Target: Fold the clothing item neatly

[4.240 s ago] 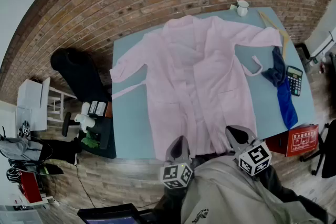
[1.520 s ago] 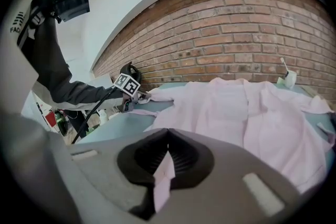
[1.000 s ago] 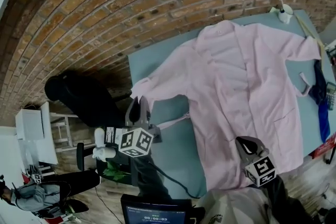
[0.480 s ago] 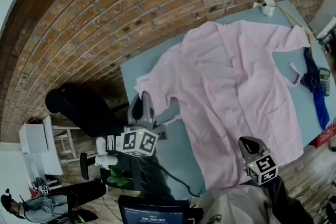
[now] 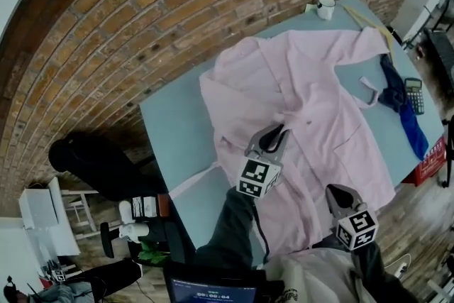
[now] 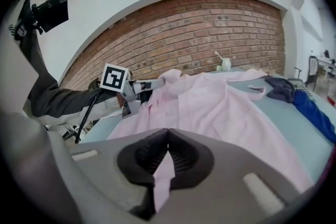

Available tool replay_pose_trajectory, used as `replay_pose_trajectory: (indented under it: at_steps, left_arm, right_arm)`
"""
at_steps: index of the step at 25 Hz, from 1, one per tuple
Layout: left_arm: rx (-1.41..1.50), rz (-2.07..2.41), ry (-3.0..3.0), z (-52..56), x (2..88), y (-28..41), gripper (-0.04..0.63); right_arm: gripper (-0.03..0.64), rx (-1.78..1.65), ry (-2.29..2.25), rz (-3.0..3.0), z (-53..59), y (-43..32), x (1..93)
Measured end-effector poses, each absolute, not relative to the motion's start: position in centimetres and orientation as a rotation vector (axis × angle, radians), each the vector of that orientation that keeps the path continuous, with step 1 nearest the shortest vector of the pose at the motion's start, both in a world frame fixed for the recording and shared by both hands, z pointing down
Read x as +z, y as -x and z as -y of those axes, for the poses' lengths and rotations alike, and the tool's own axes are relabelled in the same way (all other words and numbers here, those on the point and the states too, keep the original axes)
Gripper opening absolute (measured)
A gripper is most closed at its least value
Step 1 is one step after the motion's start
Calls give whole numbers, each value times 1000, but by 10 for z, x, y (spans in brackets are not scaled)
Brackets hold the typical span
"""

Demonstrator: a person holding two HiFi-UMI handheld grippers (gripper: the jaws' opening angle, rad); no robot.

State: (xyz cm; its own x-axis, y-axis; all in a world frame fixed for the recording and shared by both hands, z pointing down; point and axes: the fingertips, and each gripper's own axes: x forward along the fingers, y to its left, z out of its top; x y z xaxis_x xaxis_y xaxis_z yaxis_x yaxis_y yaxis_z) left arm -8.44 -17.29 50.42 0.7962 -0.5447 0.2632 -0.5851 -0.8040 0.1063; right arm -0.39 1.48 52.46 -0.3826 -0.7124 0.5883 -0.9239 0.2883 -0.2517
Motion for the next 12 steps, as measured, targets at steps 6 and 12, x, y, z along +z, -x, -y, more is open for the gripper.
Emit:
replay_pose_trajectory:
  at_steps: [6,12]
  left_arm:
    - [591,767,-2858,107,529,60,296]
    - [459,1408,-2671,81,488,85,8]
  right_arm:
    - [3,830,-1472,2239,-21,-29,533]
    - [3,751,-1236,2402,-17,-40,521]
